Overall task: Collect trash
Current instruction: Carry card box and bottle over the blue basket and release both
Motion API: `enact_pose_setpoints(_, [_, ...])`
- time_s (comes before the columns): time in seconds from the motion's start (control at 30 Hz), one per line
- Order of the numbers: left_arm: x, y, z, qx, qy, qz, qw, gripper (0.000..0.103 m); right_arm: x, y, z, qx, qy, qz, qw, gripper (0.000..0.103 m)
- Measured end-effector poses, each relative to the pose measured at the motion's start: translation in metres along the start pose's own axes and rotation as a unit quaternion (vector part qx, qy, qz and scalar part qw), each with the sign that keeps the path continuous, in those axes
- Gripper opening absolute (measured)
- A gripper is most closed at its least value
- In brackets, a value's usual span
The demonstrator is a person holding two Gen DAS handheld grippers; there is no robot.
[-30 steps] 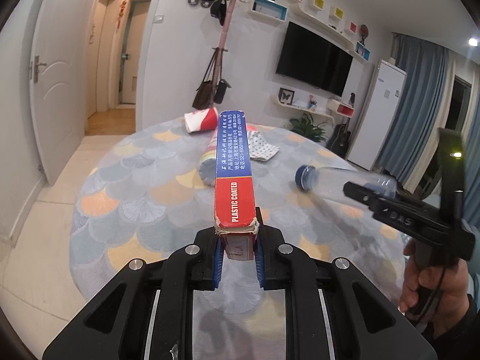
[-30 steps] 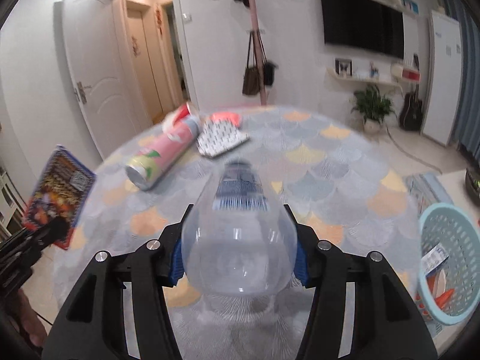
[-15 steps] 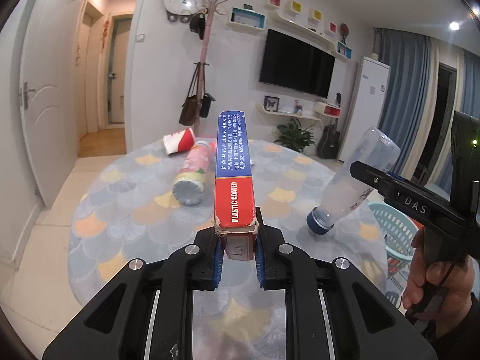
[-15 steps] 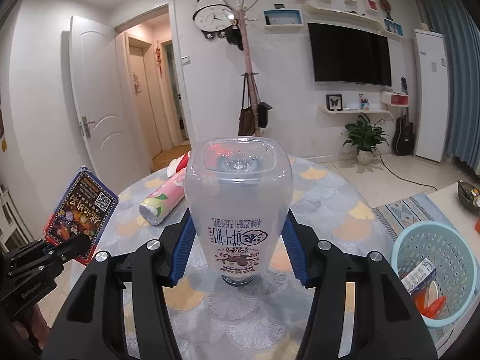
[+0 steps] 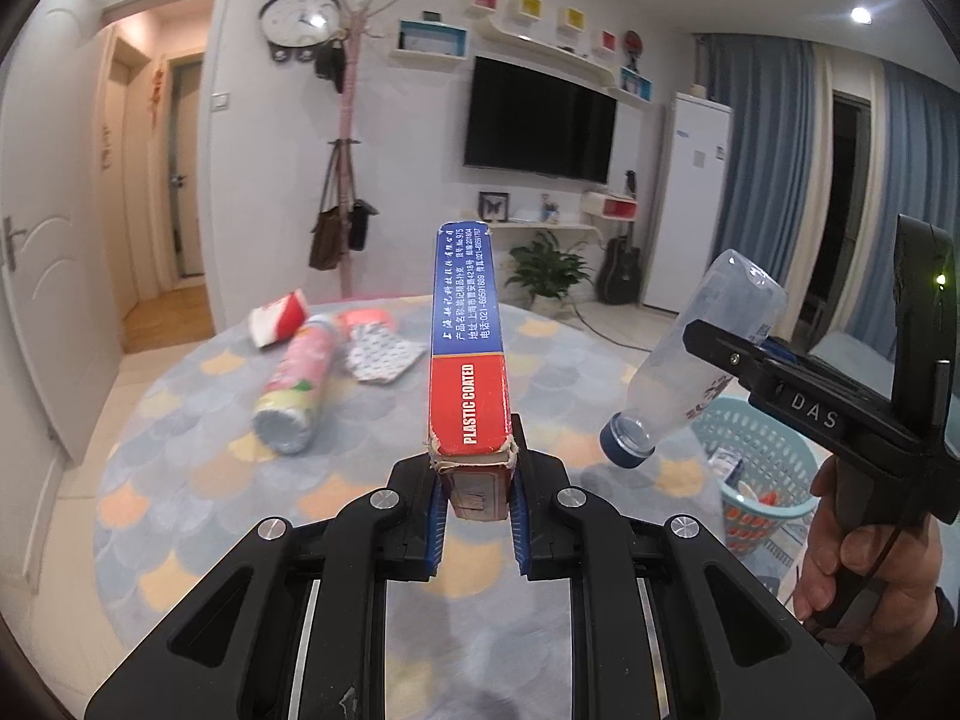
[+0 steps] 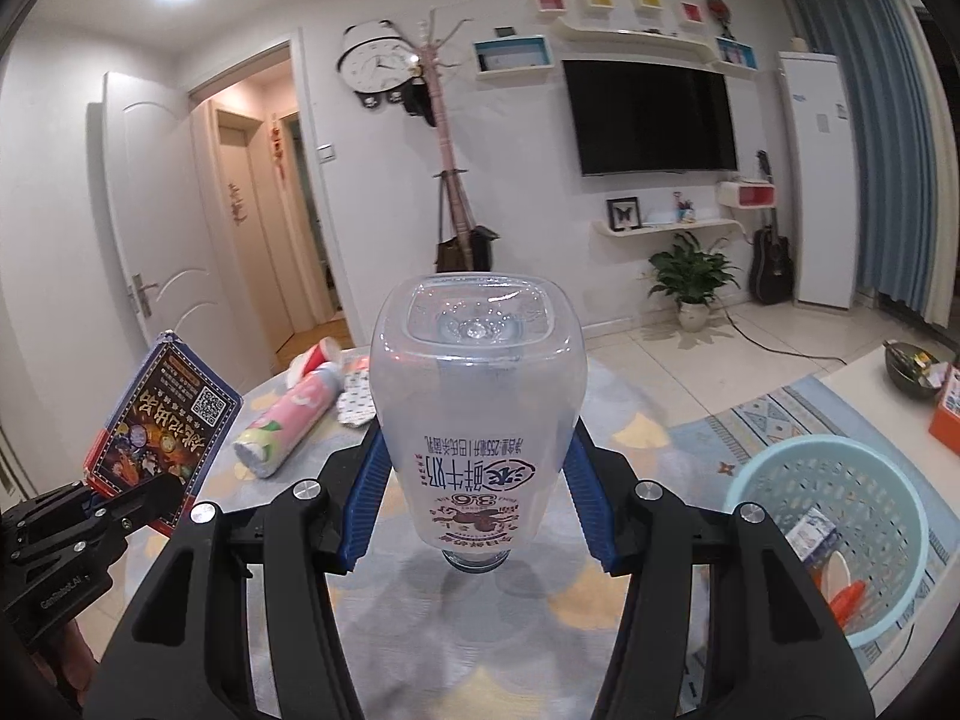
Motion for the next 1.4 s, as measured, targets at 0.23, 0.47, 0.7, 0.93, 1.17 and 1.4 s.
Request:
enact_pose_setpoints(0.23, [0.024, 0.006, 0.043, 0.021, -0.036, -0.013, 0.999, 0.016, -0.012, 0.001, 0.053, 0.034, -0.032, 0.014, 0.999, 0.052])
enact_pose_setpoints(0.47, [0.055, 0.015, 0.103, 0.046, -0.084, -0.023, 0.9952, 0.016, -0.036, 0.002, 0.121, 0.073, -0.08, 0.038, 0.993, 0.052])
enact_pose_setpoints(0.7, [0.093, 0.027, 0.172, 0.065, -0.143, -0.037, 0.9869, 0.016, -0.055, -0.005, 0.199, 0.107, -0.14, 0.05, 0.983, 0.052])
enact_pose_setpoints(0.93, [0.14, 0.025, 0.243, 0.087, -0.193, -0.064, 0.9753, 0.016, -0.058, -0.027, 0.266, 0.134, -0.194, 0.04, 0.971, 0.052])
enact_pose_setpoints(1.17, [0.198, -0.011, 0.294, 0.106, -0.227, -0.144, 0.9575, 0.033, -0.039, -0.061, 0.309, 0.144, -0.224, -0.026, 0.964, 0.054])
enact_pose_setpoints(1.4, [0.216, -0.029, 0.28, 0.099, -0.199, -0.178, 0.9586, 0.051, -0.048, -0.068, 0.323, 0.157, -0.233, -0.01, 0.96, 0.068])
Point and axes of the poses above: each gripper's, at about its wrist camera, not at the fingertips, and x roughly the way its jaws point, z to its right, y to its top, the point moved 8 cm from there along x, roughly the way its jaws point, and after that the axes turned 3 degrees about z, right-handed, at the moved point
